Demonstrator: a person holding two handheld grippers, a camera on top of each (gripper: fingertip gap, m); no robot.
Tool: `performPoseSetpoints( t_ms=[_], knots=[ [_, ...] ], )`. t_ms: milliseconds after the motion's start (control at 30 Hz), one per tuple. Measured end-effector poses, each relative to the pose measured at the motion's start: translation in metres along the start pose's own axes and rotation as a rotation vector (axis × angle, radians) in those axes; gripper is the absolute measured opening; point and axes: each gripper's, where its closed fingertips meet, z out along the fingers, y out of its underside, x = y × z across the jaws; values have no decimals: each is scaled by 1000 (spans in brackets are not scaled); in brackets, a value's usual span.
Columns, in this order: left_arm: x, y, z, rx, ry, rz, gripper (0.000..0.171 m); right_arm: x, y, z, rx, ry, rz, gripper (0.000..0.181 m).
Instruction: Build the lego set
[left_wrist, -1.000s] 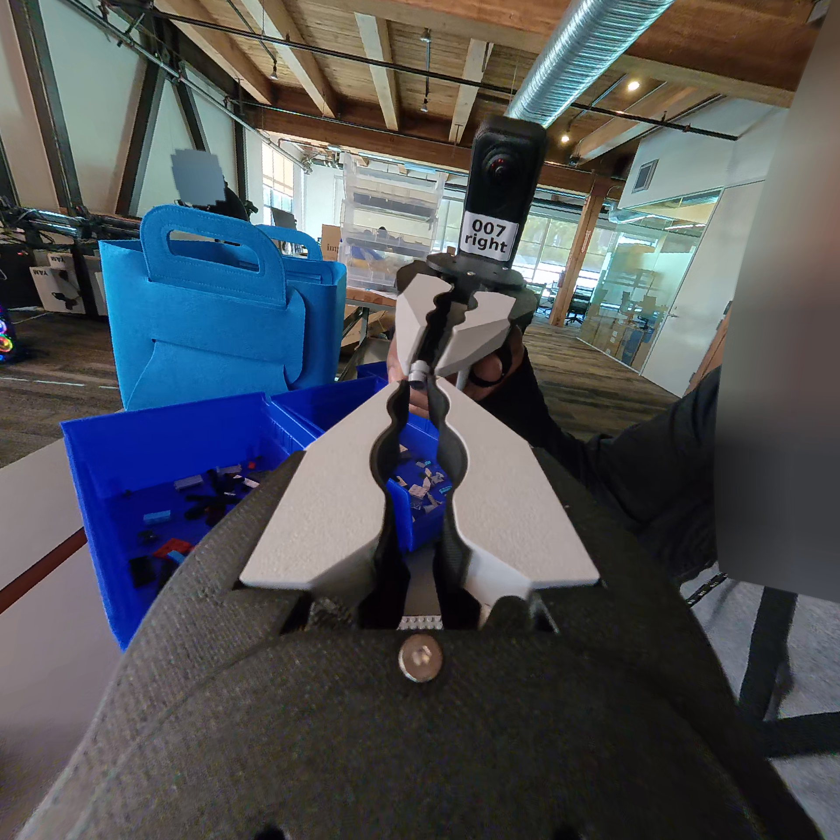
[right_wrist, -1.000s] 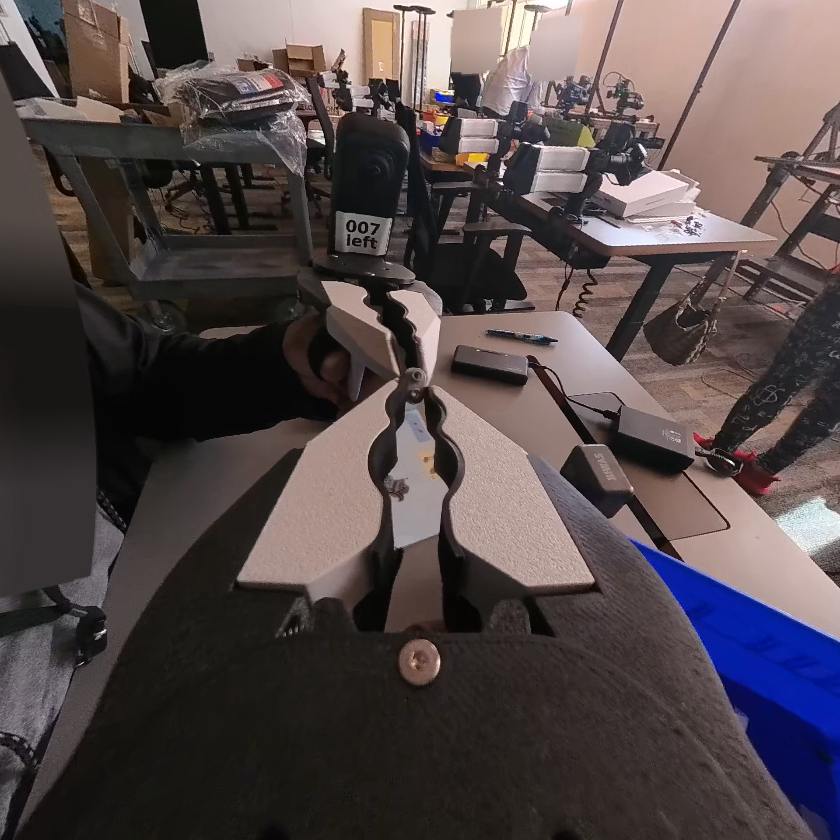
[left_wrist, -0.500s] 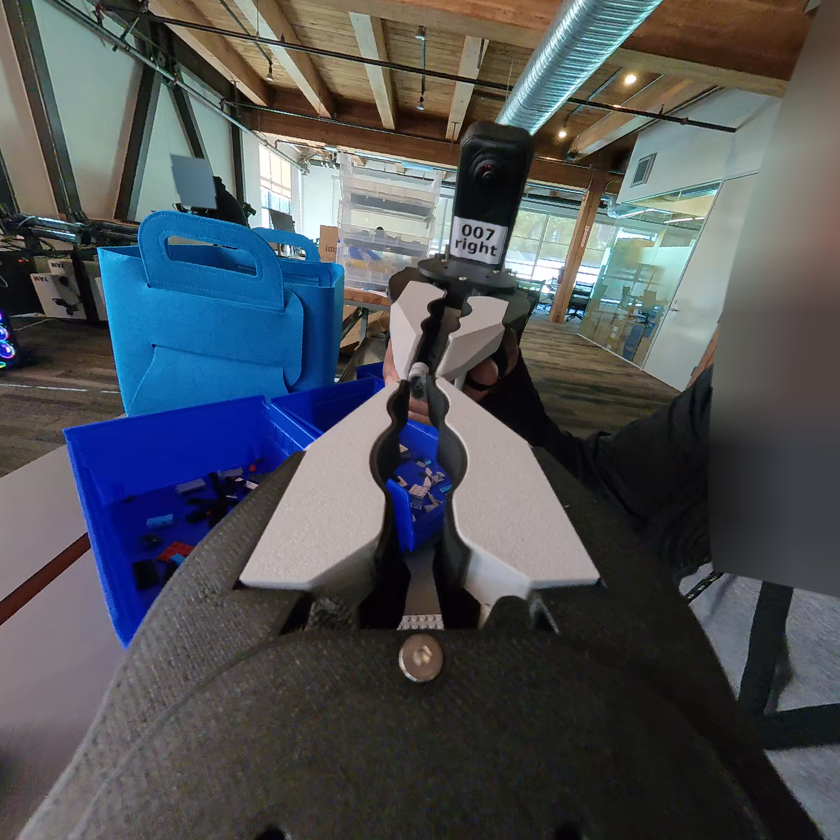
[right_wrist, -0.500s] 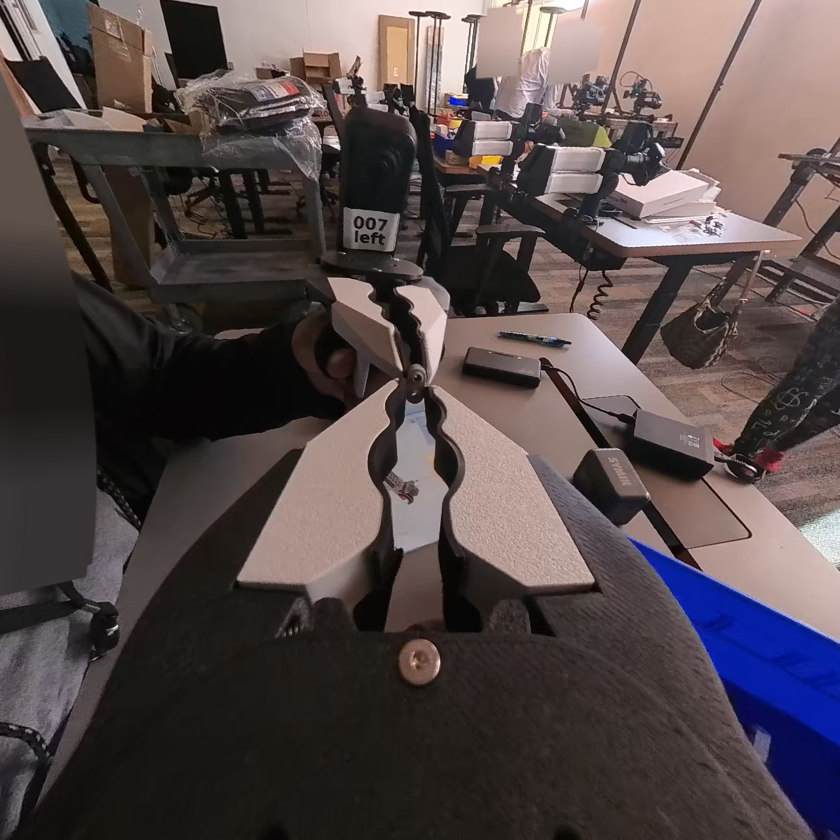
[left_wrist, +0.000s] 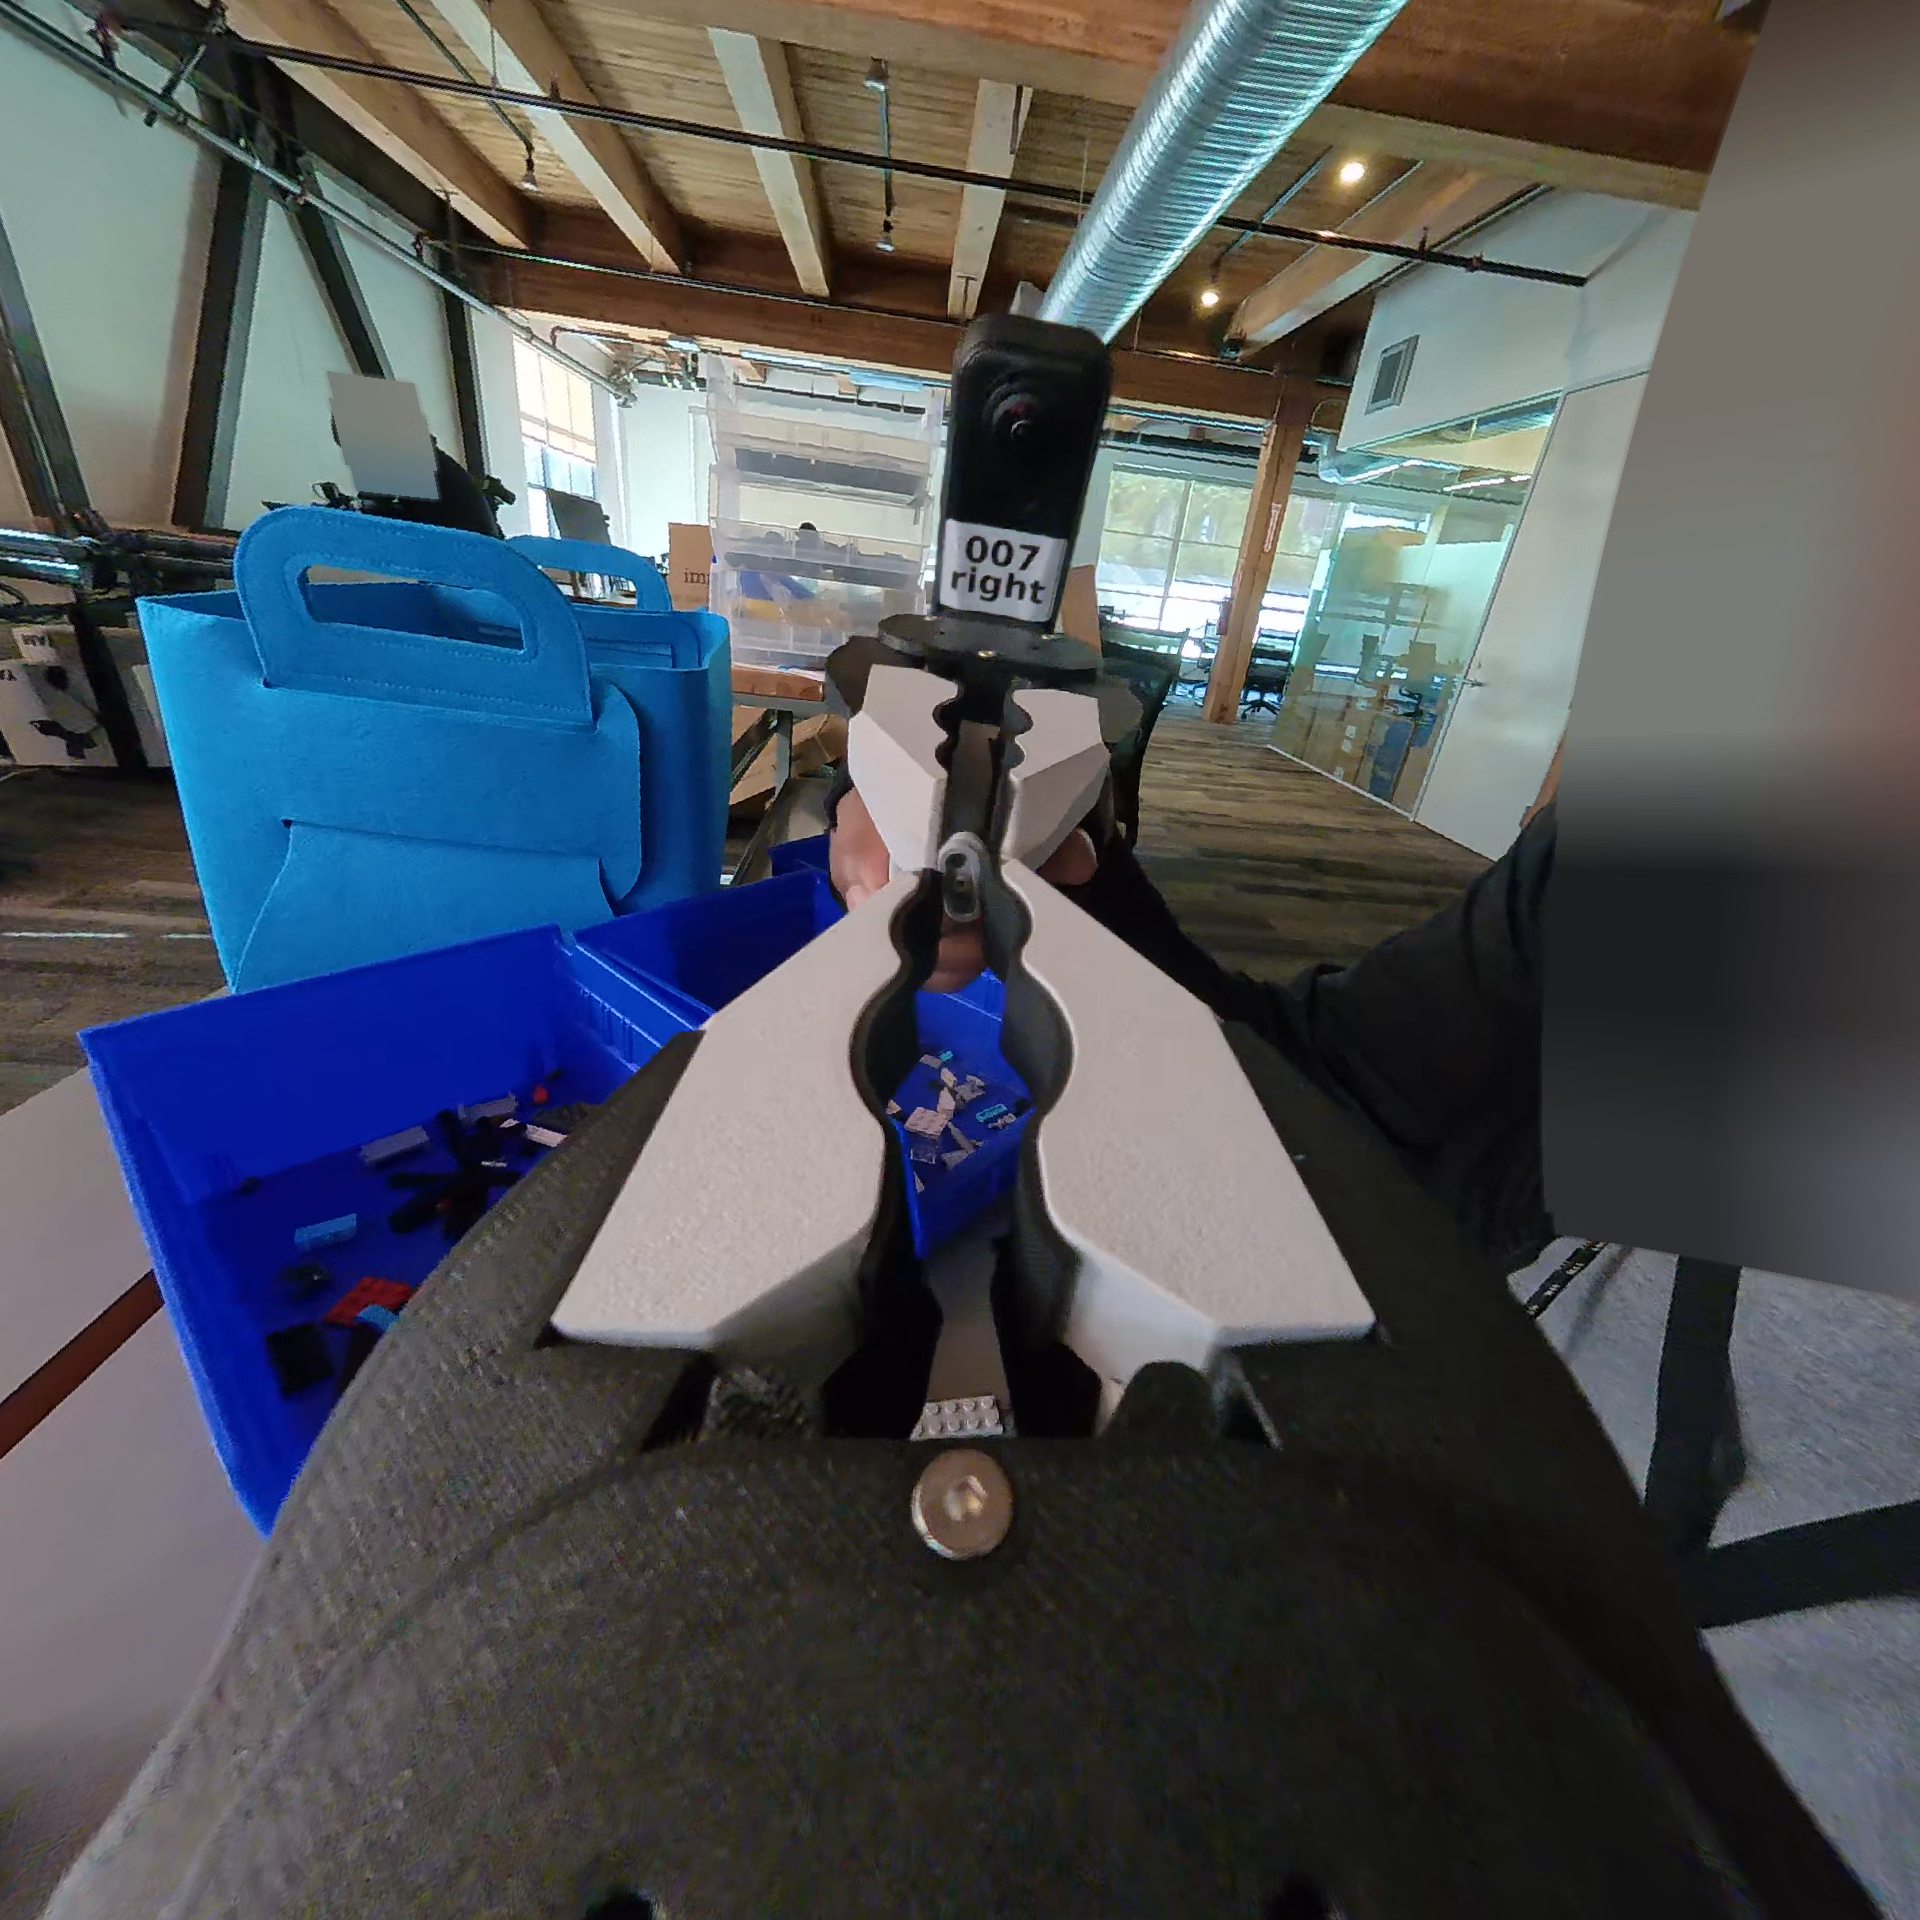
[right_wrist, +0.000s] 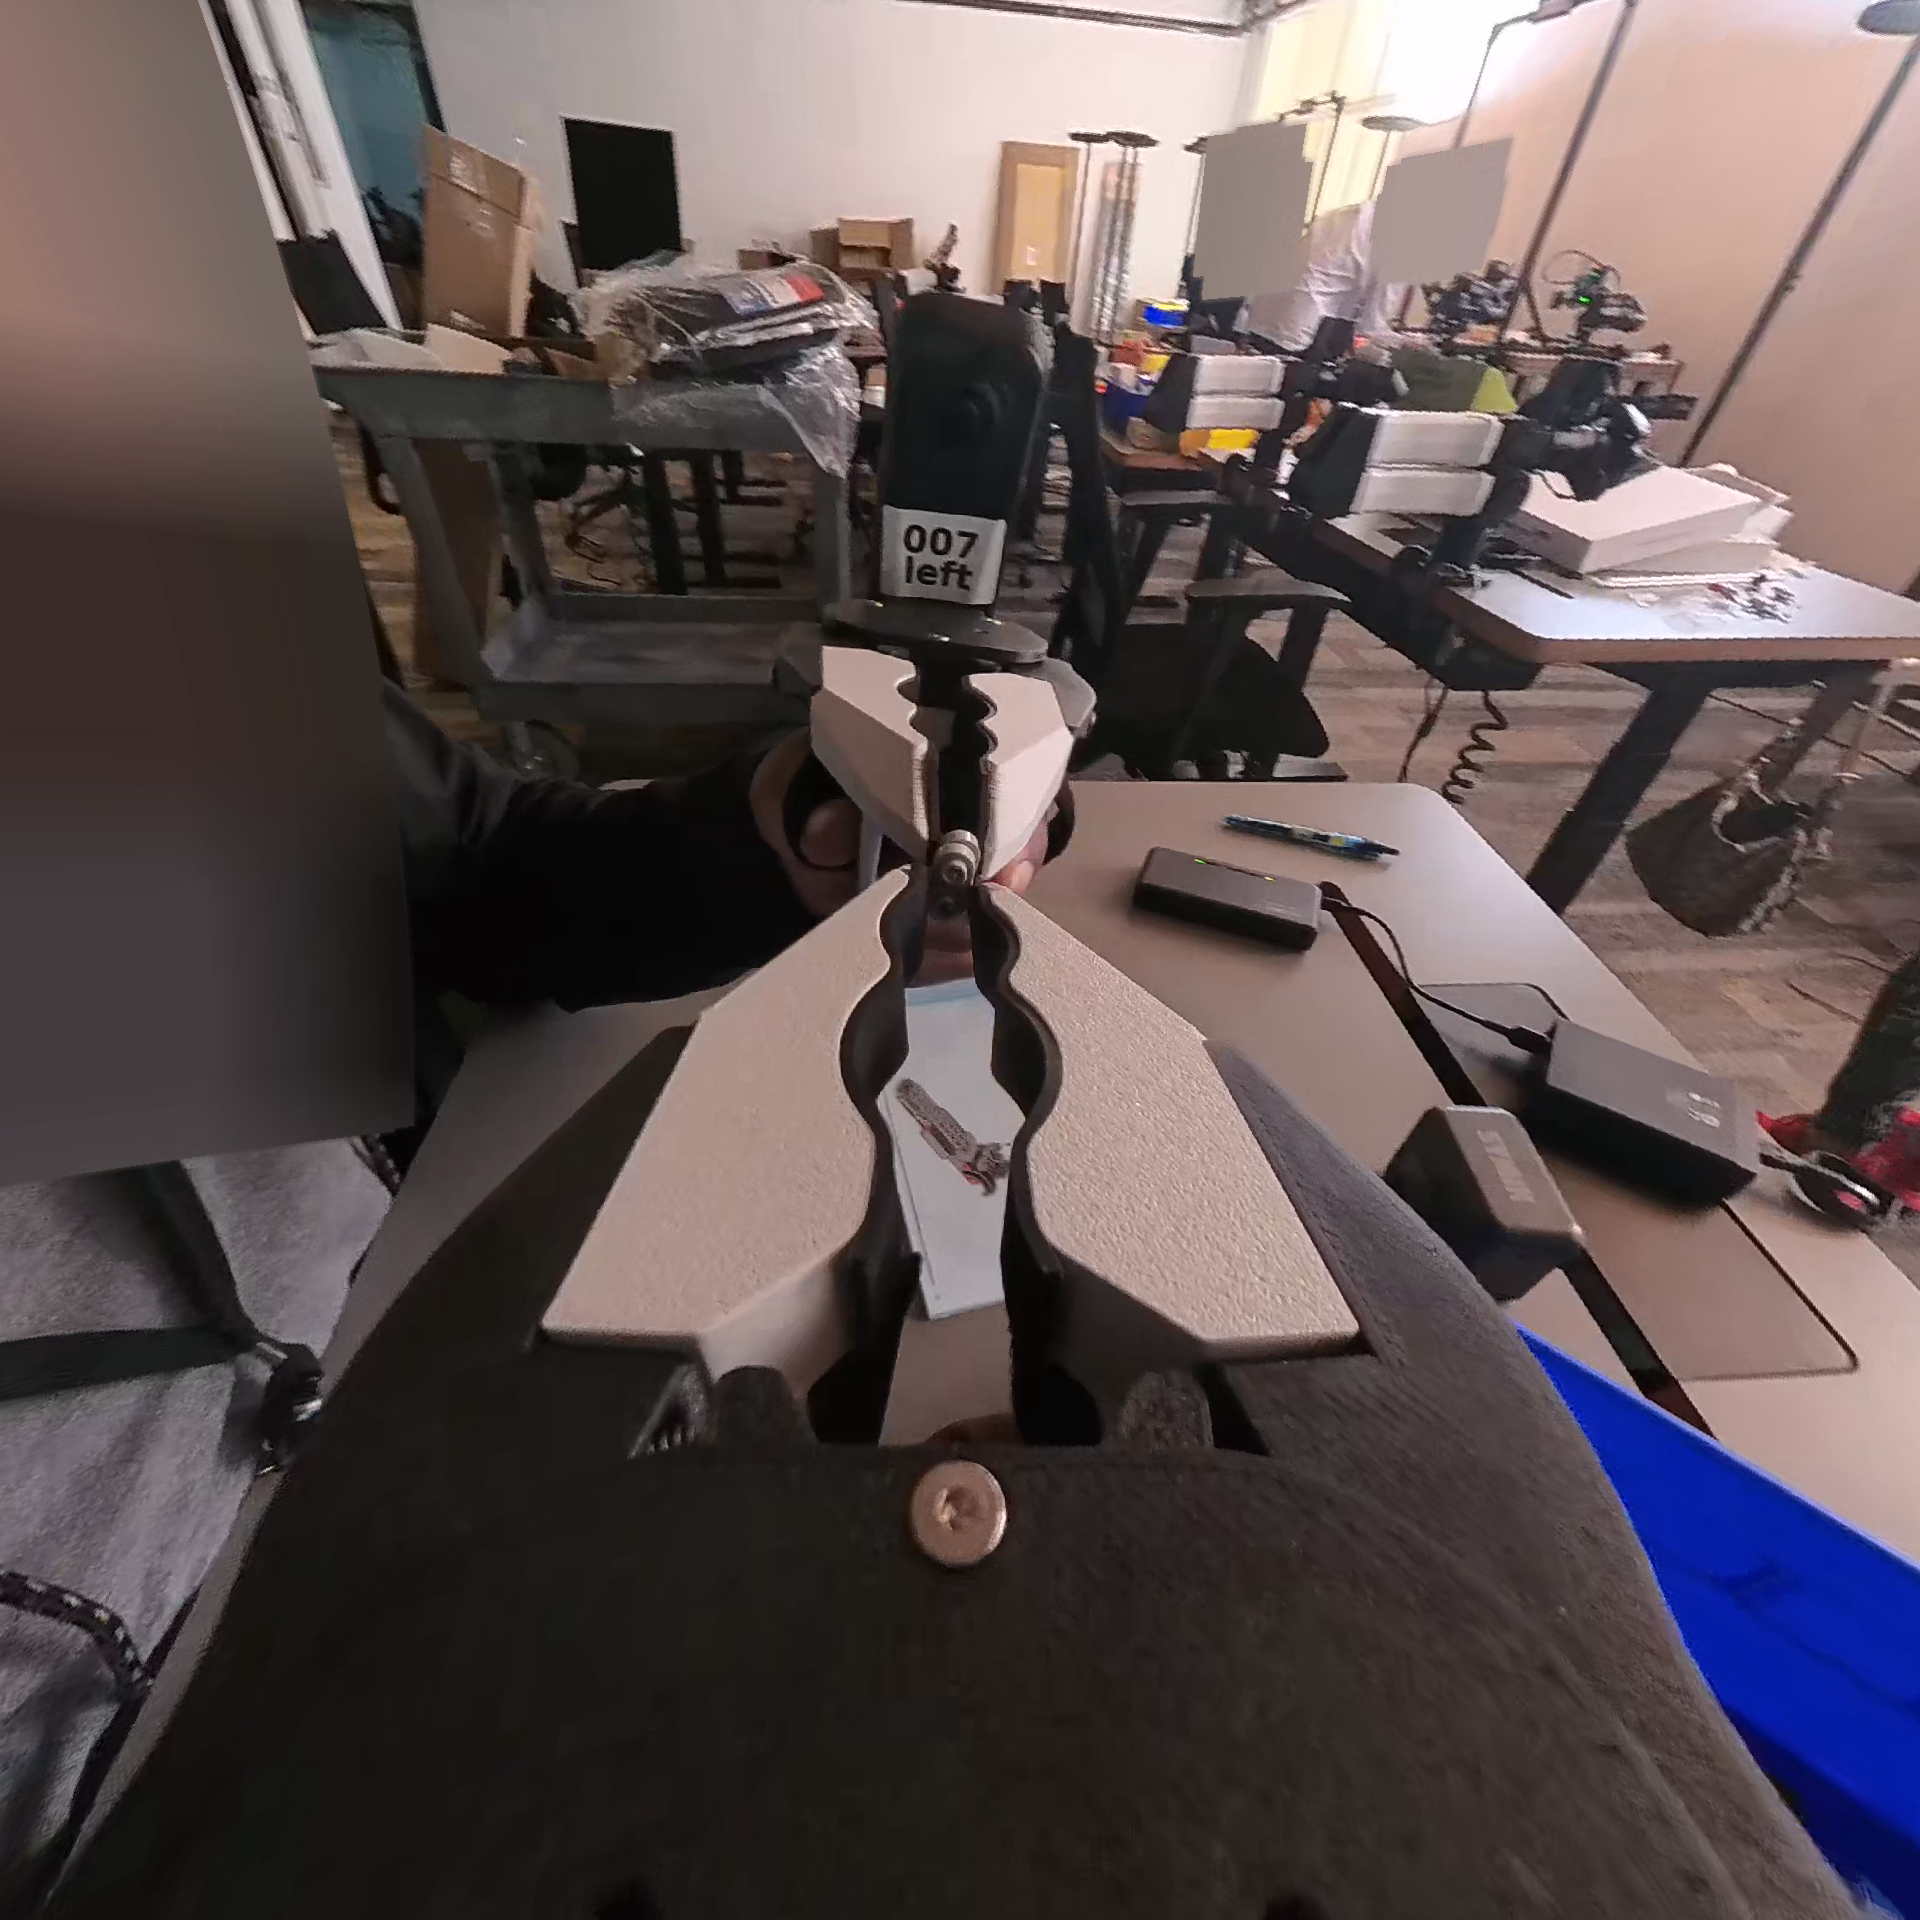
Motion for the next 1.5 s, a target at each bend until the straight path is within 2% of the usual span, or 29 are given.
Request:
performPoseSetpoints(
  t_ms=[533,800,1100,1500],
  knots=[
    [4,3,0,-62,-44,141,8,-5,2,0,4,-58,-1,8],
    [6,8,0,-96,-23,120,8,-9,7,3,-14,-97,-16,8],
    [3,10,-1,-87,-4,36,9,-6,8,4,-15,-82,-34,7],
    [-9,-5,-5,25,-74,51,9,9,3,8,45,-29,72,8]
  ],
)
